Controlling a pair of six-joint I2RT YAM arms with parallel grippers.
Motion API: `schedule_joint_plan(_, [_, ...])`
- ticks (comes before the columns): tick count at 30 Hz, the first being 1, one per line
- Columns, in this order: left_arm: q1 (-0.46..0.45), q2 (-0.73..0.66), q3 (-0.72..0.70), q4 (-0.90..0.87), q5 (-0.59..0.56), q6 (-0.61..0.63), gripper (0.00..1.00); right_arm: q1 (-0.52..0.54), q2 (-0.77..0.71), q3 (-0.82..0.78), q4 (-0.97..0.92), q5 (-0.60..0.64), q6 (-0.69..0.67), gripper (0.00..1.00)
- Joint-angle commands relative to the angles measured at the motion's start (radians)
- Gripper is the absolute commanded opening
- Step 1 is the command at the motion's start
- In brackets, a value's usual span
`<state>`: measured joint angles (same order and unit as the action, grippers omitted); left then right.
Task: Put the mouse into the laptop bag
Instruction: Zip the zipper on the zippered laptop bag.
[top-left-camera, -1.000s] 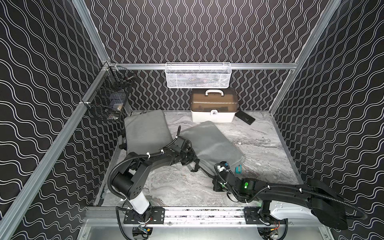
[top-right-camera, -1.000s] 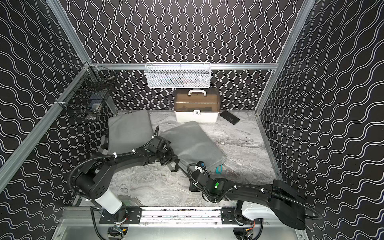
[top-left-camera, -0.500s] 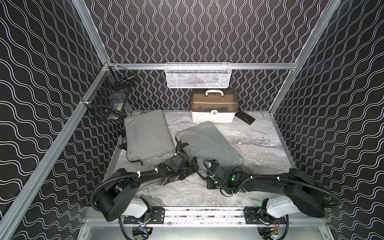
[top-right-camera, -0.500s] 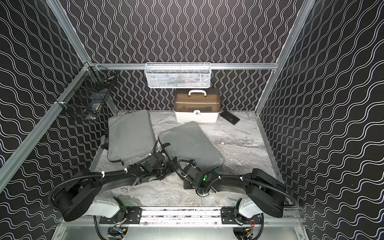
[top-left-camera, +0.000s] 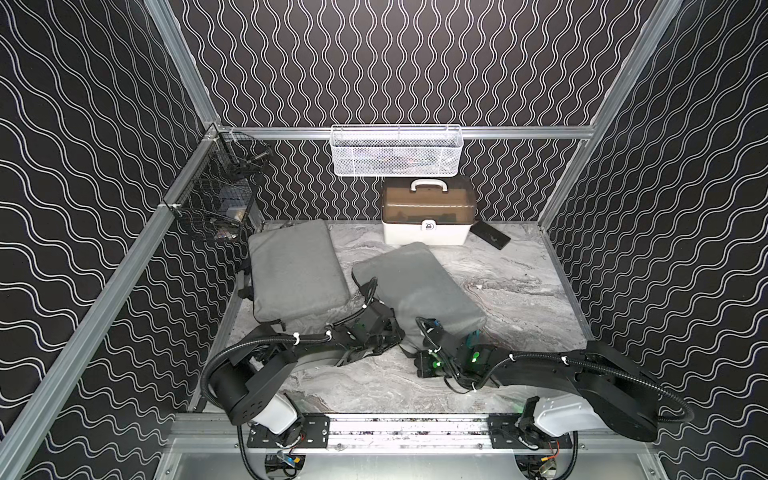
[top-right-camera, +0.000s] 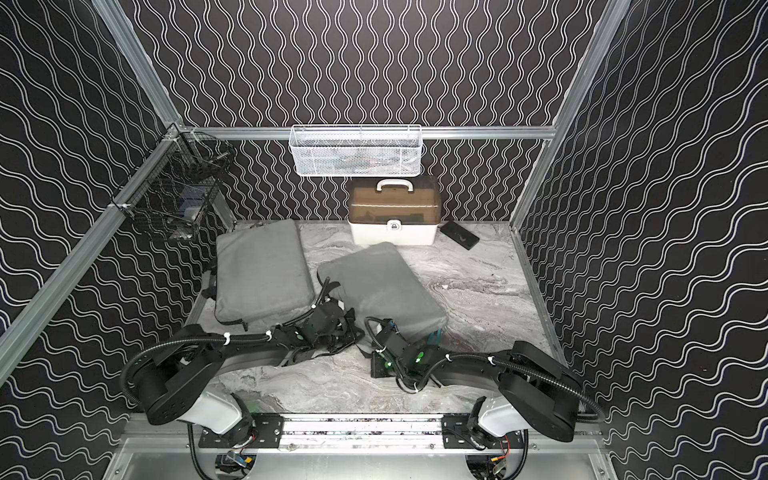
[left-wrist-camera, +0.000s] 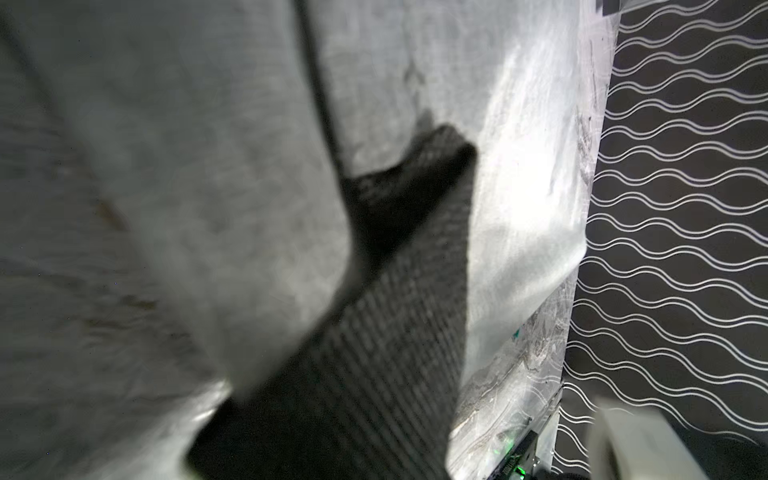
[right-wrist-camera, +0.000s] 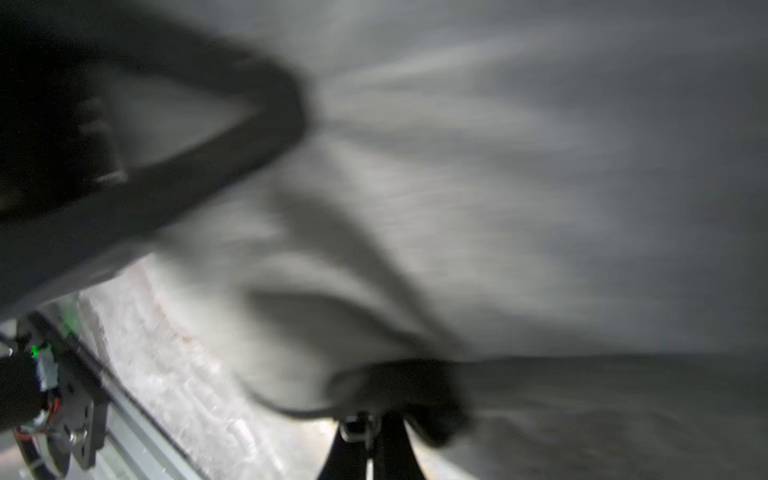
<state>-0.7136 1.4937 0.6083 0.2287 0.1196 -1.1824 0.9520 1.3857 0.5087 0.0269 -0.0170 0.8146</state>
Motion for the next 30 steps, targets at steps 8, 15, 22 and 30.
schedule_joint_plan(8, [0.104,-0.07,0.006,-0.044,0.009,0.065,0.0,-0.143,-0.082,-0.052,-0.097,-0.021,0.025,0.0])
schedule_joint_plan(15, [0.065,-0.079,0.035,-0.178,-0.032,0.059,0.67,-0.053,-0.058,-0.021,0.049,-0.103,0.013,0.0])
schedule_joint_plan(22, [-0.034,-0.194,-0.096,-0.189,-0.07,-0.056,0.89,-0.023,0.092,0.099,0.049,-0.081,0.003,0.0])
schedule_joint_plan(30, [-0.131,-0.149,-0.098,-0.13,-0.107,-0.094,0.56,0.125,0.165,0.209,0.016,-0.037,-0.038,0.0])
